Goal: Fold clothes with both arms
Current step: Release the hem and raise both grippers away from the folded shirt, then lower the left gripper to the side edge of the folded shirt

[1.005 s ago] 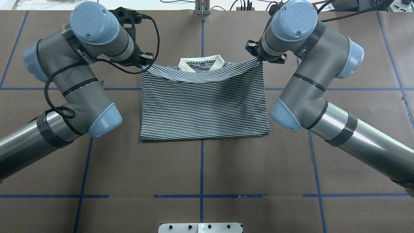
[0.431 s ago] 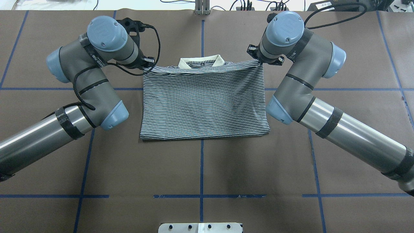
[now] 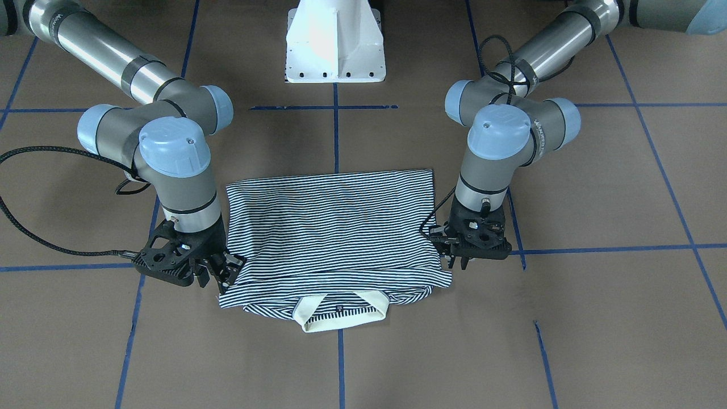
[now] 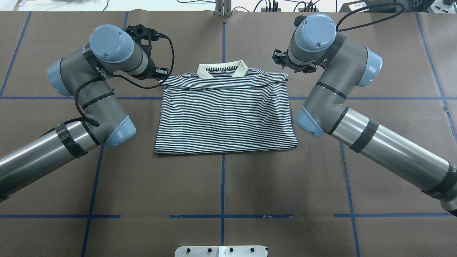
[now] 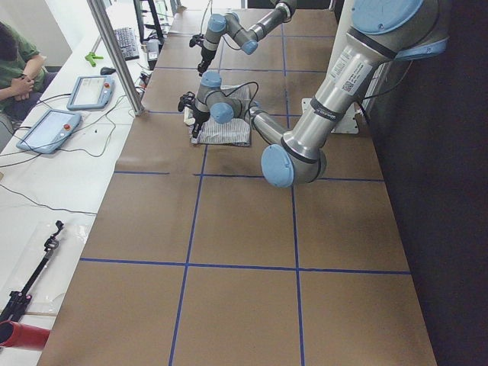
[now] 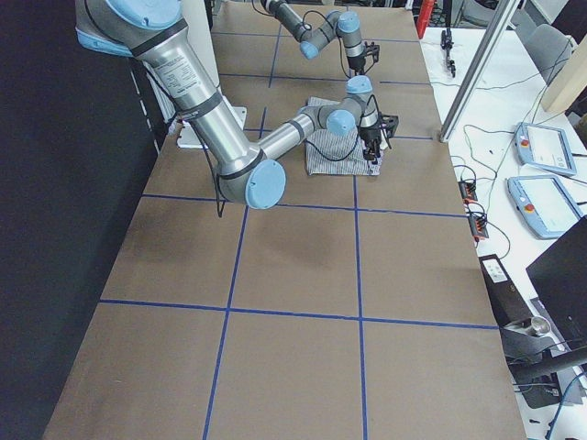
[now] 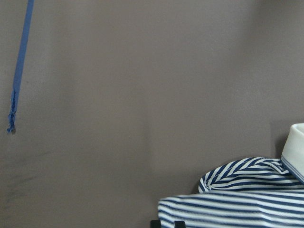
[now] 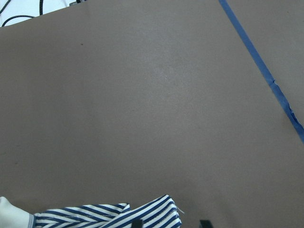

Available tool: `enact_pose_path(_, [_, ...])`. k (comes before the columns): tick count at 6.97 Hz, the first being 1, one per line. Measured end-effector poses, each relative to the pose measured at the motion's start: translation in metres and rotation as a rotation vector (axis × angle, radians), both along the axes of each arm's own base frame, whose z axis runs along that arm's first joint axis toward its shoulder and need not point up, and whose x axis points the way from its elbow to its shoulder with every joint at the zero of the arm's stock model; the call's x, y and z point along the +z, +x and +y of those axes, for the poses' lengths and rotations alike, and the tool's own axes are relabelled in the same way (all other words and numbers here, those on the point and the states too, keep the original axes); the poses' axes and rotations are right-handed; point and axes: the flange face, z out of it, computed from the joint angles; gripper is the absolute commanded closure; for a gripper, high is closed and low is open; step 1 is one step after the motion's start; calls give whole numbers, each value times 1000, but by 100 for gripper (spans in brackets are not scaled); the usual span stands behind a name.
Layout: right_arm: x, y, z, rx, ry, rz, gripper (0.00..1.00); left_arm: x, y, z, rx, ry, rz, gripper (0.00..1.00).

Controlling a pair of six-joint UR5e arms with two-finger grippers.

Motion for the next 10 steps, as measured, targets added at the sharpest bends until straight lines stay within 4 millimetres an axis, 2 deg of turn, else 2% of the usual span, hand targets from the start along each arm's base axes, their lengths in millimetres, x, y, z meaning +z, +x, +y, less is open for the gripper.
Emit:
enact_pose_path(2, [20, 40, -15, -111, 49, 33, 0, -1, -22, 21, 45, 80, 14, 0])
enact_pose_path(3, [32, 62, -18, -155, 60, 35, 0, 3, -37, 43, 47, 86, 39, 3])
enact_pose_path(4, [37, 74, -16, -178, 71, 33, 0, 12, -49, 70, 47, 65, 78, 30])
enact_pose_path(5, [38, 79, -16, -186, 75, 30, 0, 24, -47, 104, 44, 13, 142, 44])
enact_pose_path(6, [38, 81, -15, -188, 77, 29, 0, 30, -29, 135, 20, -62, 205, 46])
enact_pose_path(7, [38, 82, -16, -187, 78, 28, 0, 34, 0, 165, -5, -128, 239, 46])
enact_pose_path(8, [38, 83, -16, -186, 79, 29, 0, 39, 22, 186, -12, -168, 248, 46])
enact_pose_path(10, [38, 85, -17, -184, 80, 28, 0, 44, 35, 198, -14, -189, 245, 46])
